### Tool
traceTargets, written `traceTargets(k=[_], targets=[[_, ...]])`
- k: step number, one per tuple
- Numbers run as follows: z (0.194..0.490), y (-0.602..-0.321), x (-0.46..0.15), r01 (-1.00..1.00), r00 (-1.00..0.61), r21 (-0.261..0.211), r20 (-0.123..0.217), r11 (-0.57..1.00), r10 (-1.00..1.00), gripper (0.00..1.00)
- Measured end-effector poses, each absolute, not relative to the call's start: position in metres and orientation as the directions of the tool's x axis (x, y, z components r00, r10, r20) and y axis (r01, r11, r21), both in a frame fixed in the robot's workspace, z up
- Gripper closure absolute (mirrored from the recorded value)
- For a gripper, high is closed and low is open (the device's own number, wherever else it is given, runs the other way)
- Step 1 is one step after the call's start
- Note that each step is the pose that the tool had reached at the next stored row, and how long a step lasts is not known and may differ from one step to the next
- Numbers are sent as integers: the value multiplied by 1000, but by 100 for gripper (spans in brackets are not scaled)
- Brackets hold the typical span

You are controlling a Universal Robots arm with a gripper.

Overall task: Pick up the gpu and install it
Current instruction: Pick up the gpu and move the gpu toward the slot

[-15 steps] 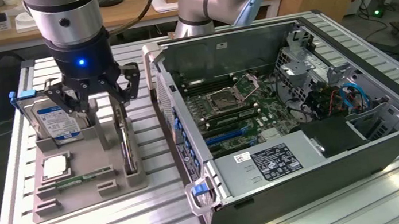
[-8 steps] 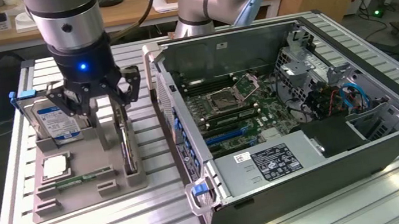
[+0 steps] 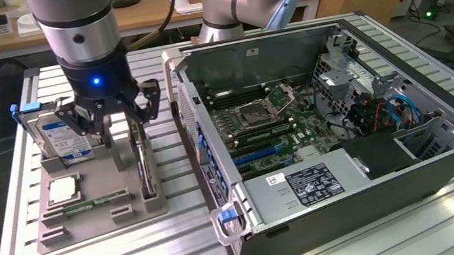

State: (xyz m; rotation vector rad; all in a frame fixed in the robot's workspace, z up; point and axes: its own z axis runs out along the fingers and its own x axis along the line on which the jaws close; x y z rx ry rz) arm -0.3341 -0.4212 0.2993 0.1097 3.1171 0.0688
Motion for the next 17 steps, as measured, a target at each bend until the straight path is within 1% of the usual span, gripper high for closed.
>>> traceTargets(k=[17], targets=[[284,-421,-334,70,-997,45,-20,997,71,40]])
